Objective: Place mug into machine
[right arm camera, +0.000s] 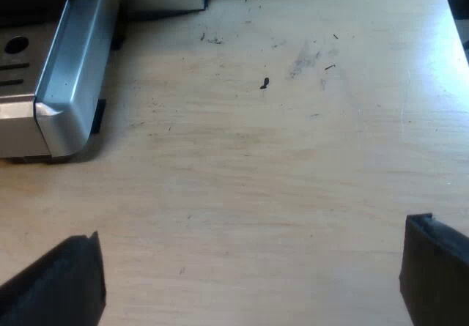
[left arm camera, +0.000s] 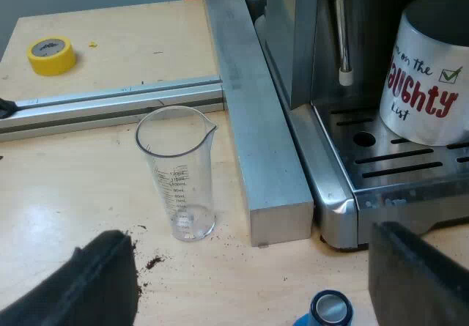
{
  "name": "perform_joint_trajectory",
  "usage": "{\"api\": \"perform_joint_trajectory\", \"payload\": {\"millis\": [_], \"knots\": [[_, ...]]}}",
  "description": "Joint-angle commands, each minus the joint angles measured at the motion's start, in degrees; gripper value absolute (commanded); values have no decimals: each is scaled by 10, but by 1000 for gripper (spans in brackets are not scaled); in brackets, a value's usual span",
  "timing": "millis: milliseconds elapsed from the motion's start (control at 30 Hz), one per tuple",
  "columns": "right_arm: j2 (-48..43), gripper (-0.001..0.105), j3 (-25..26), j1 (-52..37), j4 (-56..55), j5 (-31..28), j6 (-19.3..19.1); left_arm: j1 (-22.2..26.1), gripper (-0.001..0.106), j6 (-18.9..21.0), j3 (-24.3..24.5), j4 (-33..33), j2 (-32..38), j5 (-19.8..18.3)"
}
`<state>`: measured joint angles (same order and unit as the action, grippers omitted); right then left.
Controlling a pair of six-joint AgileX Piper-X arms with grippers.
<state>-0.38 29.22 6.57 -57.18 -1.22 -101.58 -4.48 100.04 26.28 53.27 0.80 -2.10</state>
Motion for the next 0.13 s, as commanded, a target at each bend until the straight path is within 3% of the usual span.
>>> {"api": "perform_joint_trajectory", "payload": {"millis": [33, 133], "knots": [[-25, 82, 2, -1, -2, 0, -6, 0, 67, 4, 1, -10, 80, -2], [-25, 82, 2, -1, -2, 0, -6, 0, 67, 4, 1, -10, 80, -2]]}}
